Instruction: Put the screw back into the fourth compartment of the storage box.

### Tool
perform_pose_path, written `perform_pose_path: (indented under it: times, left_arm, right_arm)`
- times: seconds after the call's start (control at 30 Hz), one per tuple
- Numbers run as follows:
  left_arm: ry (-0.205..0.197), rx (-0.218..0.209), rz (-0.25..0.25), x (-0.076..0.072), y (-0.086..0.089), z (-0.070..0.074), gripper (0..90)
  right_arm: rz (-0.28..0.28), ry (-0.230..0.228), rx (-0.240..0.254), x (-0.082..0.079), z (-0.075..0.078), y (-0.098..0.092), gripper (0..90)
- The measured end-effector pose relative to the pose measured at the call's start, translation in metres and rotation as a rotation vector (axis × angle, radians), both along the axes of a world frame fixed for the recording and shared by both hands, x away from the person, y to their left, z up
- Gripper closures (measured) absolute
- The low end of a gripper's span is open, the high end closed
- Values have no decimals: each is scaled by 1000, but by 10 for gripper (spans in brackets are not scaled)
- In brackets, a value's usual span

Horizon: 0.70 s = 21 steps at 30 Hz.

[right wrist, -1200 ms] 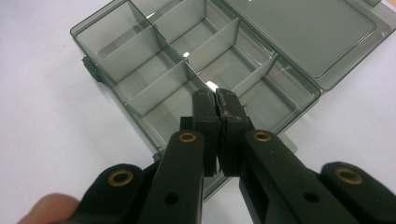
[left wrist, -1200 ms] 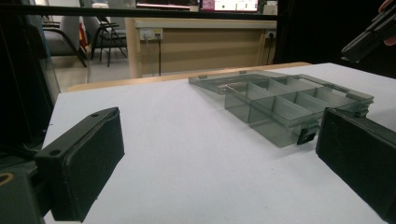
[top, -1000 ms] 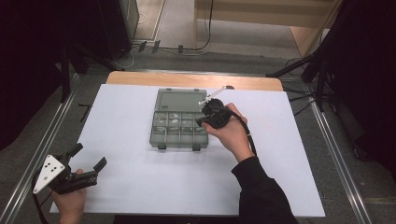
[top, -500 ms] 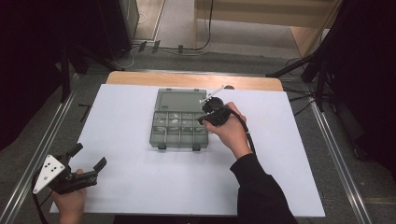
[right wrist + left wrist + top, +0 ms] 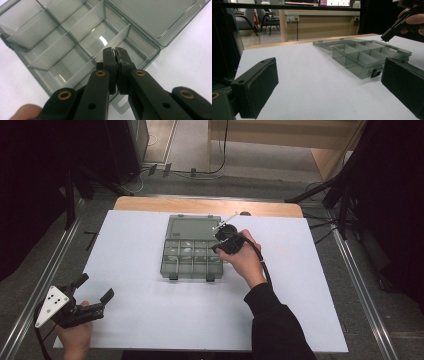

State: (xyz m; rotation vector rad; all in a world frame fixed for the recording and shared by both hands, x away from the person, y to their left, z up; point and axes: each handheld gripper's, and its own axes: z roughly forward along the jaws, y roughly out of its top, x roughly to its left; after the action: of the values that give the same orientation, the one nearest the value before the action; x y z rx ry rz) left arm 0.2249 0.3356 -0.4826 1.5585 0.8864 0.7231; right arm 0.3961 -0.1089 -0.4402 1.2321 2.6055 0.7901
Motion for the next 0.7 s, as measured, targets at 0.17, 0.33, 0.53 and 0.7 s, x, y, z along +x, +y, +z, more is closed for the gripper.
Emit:
perform_pose_path:
  times: [0.17,0.33,0.53,0.7]
  left_arm:
    - [-1,-1,0,0,0,0,11]
    - [1,-4,1,0,0,0,12]
    - [0,-5,-2,0,1,0,12]
    - [1,-5,-1,0,1,0,12]
  right_arm:
    - [-7,-1,-13,3,-6,1,898]
    - [-18,0,-19,7,-12,2,898]
    - [-18,9,-29,10,-20,5,897]
    - [-19,10,-36,12,-26,7,897]
